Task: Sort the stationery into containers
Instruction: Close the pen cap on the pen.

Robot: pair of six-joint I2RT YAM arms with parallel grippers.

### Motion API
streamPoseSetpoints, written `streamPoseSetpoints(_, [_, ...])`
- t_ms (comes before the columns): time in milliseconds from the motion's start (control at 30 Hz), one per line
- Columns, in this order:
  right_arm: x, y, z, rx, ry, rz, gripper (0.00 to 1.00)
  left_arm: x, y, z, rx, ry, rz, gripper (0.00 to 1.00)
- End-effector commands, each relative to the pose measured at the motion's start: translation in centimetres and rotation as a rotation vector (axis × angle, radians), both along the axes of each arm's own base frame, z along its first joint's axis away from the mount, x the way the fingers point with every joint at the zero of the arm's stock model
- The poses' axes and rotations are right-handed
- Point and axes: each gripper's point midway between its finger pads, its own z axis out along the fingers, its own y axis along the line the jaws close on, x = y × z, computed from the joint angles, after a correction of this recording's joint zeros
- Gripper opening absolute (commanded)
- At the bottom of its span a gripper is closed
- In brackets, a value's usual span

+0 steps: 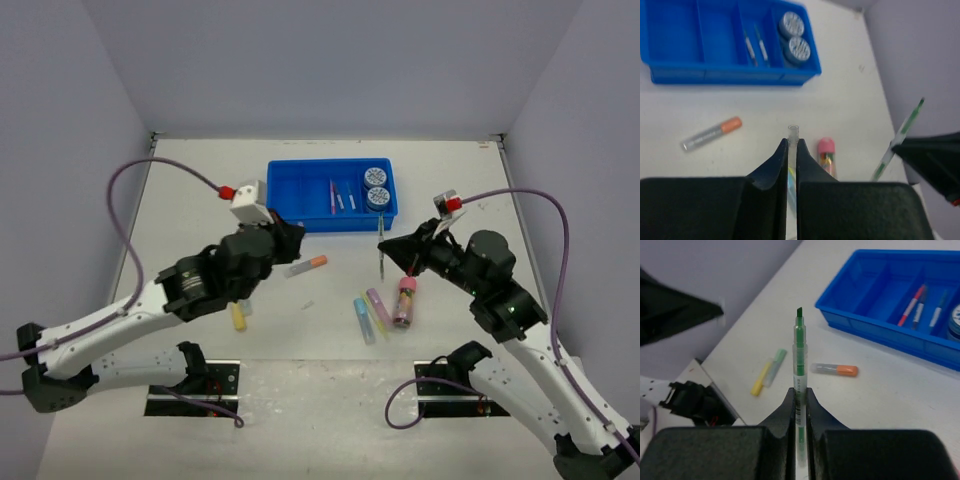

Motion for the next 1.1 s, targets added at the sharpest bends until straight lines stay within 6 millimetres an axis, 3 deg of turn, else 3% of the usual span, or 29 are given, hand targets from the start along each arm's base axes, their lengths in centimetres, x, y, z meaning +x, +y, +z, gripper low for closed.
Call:
streamPoseSetpoints(0, [-4.8,3.6,3.0,0.215,-0.038,0.297,0.00,1.3,1.0,6.9,-0.069,-0.392,-0.143,0.04])
streamPoseSetpoints(100, [-7.4,5.8,2.8,0.253,-0.022,0.425,0.00,-0.2,-0.1,9.3,-0.144,-0.493,-0.261,0.05])
streamPoseSetpoints(167, [-9.0,7.4,3.0,0.276,-0.036,0.470,0.00,-1.1,-1.3,9.9,-0.165,-0.516,-0.341,0.04])
streamPoseSetpoints(267, [-9.4,8.6,2.9,0.297,-0.039,0.456,0.00,-3.1,-2.6,10.6,-0.267,-0.573,-0.455,0.00])
streamPoseSetpoints(433, [-8.2,9.1,1.7,0.253,-0.045,0.415,0.00,-4.9,-3.1,11.9,-0.359,-0.580,-0.539,0.00])
streamPoseSetpoints(667, [-8.3,8.5,2.8,0.261,-0.081,0.398,0.00,-5.8,-3.9,11.1,-0.448,-0.531,-0.579,0.00])
streamPoseSetpoints(867, [-8.1,8.2,2.9,0.252,-0.093,0.382,0.00,-5.2,-5.4,9.7,-0.447,-0.489,-0.588,0.00])
streamPoseSetpoints(1067, [-8.0,7.8,2.8,0.244,-0.095,0.359,0.00,-4.6,-5.1,9.6,-0.437,-0.489,-0.551,0.00])
